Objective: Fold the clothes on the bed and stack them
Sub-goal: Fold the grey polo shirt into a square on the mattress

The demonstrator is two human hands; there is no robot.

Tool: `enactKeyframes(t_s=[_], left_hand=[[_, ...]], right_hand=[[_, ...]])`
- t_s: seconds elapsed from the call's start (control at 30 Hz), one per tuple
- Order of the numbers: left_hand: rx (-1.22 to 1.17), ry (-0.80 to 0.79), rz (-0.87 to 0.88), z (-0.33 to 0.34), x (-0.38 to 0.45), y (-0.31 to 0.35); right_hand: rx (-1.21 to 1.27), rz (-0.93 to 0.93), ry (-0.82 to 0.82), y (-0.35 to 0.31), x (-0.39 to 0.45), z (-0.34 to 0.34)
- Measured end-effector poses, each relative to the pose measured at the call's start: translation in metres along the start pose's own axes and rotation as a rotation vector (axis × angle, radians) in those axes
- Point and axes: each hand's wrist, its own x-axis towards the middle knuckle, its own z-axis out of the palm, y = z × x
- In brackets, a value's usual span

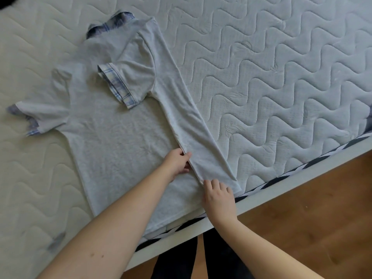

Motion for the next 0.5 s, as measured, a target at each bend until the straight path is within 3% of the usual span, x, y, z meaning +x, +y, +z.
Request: enactKeyframes(t_s=[0.13,0.3,0.5], left_hand=[[0.034,0.087,0.062,0.008,-0.009,-0.007],[0.092,-0.091,-0.016,0.019,-0.027,-0.023],[0.473,0.013,-0.022,0.020,-0.038,-0.036]], right_hand=[[-0.018,-0.008,-0.075,0.002,-0.004,-0.006],[0.039,-0.002,-0.199,0.000,-0.007,-0.007],[0.107,0.086,-0.089,-0.001,0.014,-0.019]])
